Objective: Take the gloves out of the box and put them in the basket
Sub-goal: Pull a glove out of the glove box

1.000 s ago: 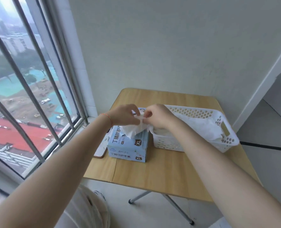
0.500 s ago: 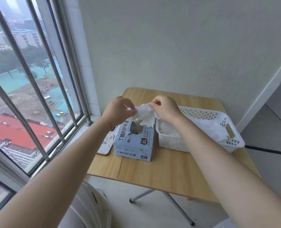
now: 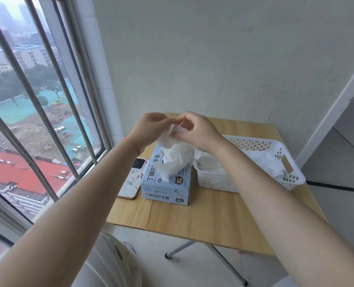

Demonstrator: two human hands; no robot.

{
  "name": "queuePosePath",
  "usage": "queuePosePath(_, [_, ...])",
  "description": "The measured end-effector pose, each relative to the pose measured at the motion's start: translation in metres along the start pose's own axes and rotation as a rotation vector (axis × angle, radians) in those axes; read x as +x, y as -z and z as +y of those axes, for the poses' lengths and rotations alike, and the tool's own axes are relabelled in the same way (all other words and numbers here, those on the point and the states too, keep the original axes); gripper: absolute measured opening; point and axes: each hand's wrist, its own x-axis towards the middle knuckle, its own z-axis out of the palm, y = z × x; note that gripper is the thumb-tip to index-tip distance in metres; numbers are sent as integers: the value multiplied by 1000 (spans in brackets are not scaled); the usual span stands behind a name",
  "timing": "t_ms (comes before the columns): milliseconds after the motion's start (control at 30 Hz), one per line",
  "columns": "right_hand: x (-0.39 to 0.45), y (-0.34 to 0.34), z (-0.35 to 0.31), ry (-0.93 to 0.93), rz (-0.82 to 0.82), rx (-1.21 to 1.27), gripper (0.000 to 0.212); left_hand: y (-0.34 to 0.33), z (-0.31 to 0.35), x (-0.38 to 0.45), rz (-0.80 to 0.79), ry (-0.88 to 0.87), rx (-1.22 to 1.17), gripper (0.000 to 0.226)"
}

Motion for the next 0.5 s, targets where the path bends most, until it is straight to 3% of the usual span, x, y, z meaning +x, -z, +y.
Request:
queuePosePath(133, [6,-2,3,-31,132,84,19,-1,-3,-2,-58,105,-375,25])
queuePosePath(233, [8,4,5,-61,199,205,21,3,-16,-3,-207,28,-341,20])
queuePosePath(300, [8,9,1,-62,231,273,21,3,-22,-2,-252,5,-252,35])
queuePosePath(333, [7,11,-3,-53,242,310,21,1,-24,-2,-239,4,-247,39])
queuePosePath(433, [8,18,-8,-46,276,430,20,-5,-15,-2,-93,25,-309,3])
queuePosePath(500, [8,24,-8,-69,304,424,19,-5,-7,0,19,7,-338,10])
